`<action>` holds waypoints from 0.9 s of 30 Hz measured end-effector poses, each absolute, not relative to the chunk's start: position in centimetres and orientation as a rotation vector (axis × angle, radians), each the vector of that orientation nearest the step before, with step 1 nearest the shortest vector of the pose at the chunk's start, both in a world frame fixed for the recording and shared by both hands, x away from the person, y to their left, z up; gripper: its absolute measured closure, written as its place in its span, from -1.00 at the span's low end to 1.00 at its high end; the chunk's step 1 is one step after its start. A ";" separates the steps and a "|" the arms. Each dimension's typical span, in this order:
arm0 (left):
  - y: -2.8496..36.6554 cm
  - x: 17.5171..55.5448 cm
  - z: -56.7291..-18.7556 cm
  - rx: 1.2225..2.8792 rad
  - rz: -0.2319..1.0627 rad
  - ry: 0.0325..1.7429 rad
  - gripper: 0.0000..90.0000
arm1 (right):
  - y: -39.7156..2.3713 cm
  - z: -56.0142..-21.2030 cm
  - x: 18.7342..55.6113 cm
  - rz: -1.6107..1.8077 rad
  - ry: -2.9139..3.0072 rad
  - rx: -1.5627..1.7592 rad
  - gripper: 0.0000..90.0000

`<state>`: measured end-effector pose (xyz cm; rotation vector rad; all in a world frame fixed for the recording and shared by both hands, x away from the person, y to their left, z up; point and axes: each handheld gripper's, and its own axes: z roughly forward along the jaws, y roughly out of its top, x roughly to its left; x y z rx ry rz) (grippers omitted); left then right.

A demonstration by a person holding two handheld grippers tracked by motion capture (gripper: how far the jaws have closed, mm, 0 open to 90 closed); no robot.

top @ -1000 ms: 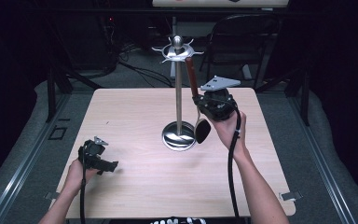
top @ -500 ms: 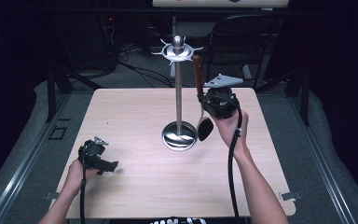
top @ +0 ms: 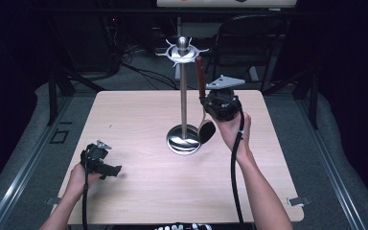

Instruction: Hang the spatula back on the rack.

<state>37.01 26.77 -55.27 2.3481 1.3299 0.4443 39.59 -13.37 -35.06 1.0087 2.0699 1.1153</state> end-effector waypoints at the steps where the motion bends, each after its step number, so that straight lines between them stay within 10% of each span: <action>1: 26.8 37.0 -55.3 2.347 0.444 1.330 -1.00 | -13.4 -35.1 39.7 1.119 2.074 1.009 0.87; 16: 26.7 37.0 -55.3 2.353 0.441 1.324 -1.00 | -13.9 -35.2 40.3 1.178 2.103 0.983 0.53; 27: 26.7 37.0 -55.2 2.355 0.441 1.321 -1.00 | -15.9 -35.0 39.5 1.253 2.150 0.999 -0.09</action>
